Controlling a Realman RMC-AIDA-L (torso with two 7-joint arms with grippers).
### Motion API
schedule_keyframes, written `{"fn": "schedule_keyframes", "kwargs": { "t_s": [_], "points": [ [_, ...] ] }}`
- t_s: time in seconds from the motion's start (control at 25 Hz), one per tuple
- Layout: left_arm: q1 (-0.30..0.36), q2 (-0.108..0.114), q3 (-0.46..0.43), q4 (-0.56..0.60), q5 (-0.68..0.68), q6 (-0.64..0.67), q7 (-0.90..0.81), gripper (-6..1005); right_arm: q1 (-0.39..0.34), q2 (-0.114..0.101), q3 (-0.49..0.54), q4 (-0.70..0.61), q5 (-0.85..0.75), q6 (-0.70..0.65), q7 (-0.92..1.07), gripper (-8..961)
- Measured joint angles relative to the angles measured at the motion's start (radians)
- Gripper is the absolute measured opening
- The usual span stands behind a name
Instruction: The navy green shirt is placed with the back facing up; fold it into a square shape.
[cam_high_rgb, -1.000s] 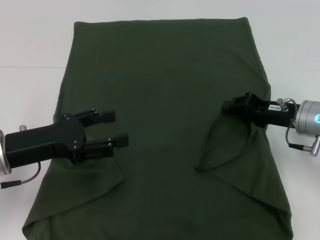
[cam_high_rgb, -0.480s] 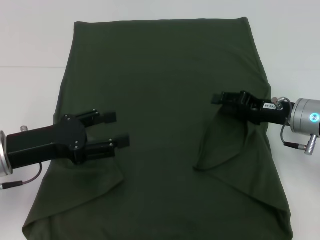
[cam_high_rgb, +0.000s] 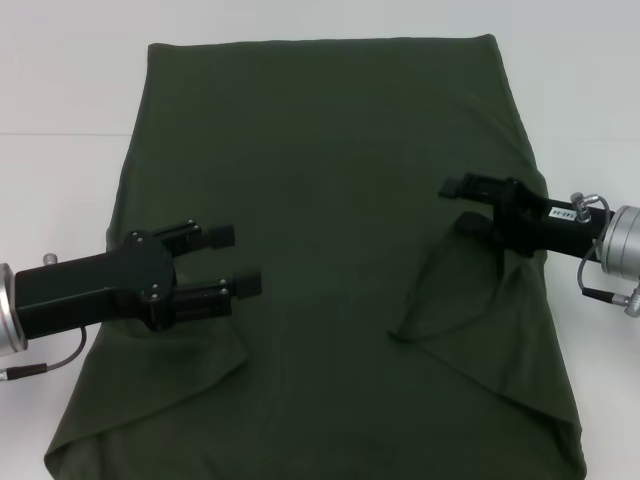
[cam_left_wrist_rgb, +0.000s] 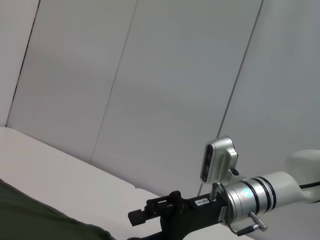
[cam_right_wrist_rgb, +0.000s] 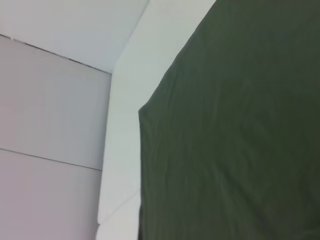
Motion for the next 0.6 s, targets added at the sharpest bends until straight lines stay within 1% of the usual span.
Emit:
{"fn": "schedule_keyframes", "kwargs": {
  "t_s": [0.24,0.6],
  "points": [
    [0.001,0.001,-0.001,0.000,0.000,0.001,0.000,841,0.001,0.008,0.001,0.003,0.083,-0.061,0.006,717],
    [0.008,0.000,-0.002,0.000,0.000,0.004,0.000,841,-0.033,0.008,0.005,0.020,0.133,-0.067,0.015,716]
  ]
}}
